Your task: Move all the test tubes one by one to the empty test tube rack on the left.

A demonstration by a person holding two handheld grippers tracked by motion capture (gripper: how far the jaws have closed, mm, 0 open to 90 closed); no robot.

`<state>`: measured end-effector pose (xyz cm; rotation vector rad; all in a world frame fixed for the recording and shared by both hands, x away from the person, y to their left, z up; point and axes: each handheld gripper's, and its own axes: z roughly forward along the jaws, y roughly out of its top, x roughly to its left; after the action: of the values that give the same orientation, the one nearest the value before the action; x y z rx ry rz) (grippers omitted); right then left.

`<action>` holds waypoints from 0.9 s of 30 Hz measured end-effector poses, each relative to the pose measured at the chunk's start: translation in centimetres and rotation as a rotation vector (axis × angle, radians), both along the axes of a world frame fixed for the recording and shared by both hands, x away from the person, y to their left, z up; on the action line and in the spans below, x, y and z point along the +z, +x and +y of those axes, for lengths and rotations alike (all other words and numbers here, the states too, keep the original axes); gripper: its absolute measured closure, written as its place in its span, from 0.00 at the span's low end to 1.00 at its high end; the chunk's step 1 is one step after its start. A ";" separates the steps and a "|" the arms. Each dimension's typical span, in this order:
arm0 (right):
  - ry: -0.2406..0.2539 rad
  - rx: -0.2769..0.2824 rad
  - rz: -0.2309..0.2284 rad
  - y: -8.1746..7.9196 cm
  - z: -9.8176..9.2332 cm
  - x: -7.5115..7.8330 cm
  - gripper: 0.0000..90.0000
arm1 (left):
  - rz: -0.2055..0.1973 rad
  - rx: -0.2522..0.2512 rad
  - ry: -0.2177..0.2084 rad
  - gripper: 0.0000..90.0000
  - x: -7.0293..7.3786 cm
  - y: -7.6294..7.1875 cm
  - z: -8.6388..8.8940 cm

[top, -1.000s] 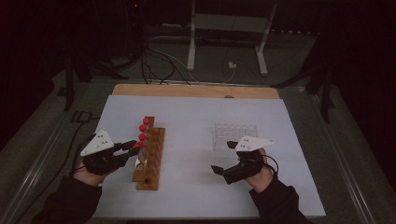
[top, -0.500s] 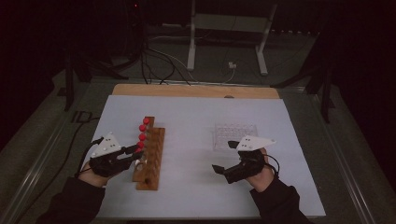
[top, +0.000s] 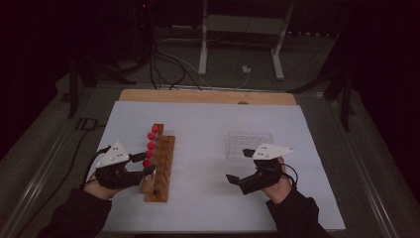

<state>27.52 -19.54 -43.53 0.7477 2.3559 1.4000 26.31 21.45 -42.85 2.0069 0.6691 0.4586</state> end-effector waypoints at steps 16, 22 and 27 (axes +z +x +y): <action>0.010 -0.010 -0.018 -0.3 -0.6 0.4 0.00 | 0.005 -0.137 -0.075 0.10 2.3 0.4 -4.7; 0.015 -0.016 -0.029 -0.6 -0.8 0.4 0.00 | 0.007 -0.185 -0.085 0.02 2.1 0.3 -7.0; 0.013 -0.019 -0.031 -0.8 -1.0 0.3 0.00 | 0.026 -0.217 -0.083 0.02 1.0 0.0 -8.8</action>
<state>26.72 -20.50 -43.26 0.7447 2.3123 1.4101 26.31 12.69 -41.83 1.9828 0.4711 0.2711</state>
